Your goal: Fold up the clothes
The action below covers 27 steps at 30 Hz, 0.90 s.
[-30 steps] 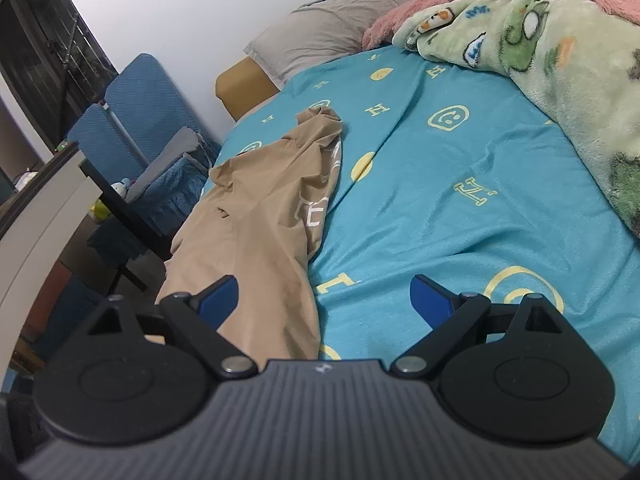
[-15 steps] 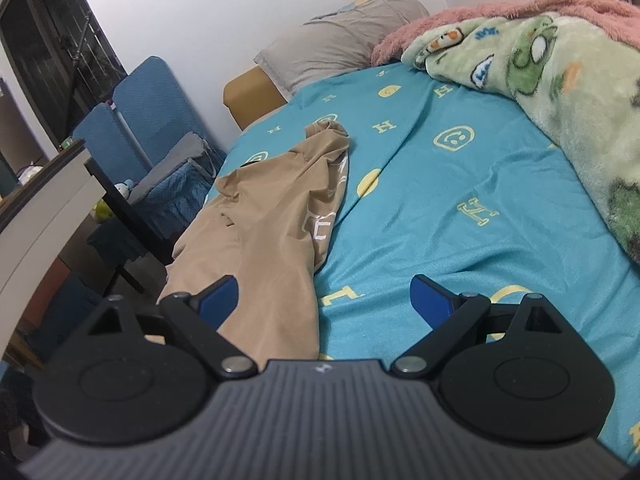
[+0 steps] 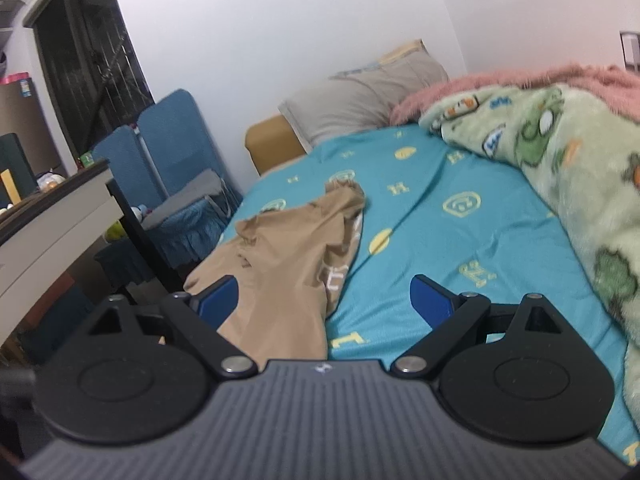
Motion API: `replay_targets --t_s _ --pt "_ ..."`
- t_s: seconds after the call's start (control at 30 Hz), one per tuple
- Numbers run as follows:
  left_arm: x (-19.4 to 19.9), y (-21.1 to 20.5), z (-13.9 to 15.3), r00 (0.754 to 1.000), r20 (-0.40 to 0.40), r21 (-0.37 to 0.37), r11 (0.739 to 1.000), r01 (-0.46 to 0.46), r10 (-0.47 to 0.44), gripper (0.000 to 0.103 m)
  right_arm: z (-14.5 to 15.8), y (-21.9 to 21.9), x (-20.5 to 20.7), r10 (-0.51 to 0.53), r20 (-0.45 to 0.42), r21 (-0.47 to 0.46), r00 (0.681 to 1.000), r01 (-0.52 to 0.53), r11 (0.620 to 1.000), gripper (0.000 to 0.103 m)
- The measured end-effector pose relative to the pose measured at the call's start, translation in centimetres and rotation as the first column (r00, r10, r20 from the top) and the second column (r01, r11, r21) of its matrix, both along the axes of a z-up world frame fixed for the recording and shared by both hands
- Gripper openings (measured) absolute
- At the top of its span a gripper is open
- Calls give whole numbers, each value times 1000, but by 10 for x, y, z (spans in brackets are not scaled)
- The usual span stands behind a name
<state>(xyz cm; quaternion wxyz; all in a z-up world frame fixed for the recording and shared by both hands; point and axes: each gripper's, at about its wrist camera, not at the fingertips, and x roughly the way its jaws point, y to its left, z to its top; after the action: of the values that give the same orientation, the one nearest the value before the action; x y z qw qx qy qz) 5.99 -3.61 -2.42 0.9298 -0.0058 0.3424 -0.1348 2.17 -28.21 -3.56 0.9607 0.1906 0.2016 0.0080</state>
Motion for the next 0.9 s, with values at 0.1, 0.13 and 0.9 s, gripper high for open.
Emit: replay_targets --t_s 0.1,0.13,0.9 --pt "9 17 13 997 35 -80 994 -69 72 103 6 2 -3 15 30 -28 999 -14 1000 94" --pt "11 21 15 995 42 -85 992 -88 92 103 7 4 0 30 30 -42 999 -28 999 94" --pt "58 192 -73 865 -236 -180 855 -486 442 102 -75 402 371 531 -456 -486 715 -699 524 93"
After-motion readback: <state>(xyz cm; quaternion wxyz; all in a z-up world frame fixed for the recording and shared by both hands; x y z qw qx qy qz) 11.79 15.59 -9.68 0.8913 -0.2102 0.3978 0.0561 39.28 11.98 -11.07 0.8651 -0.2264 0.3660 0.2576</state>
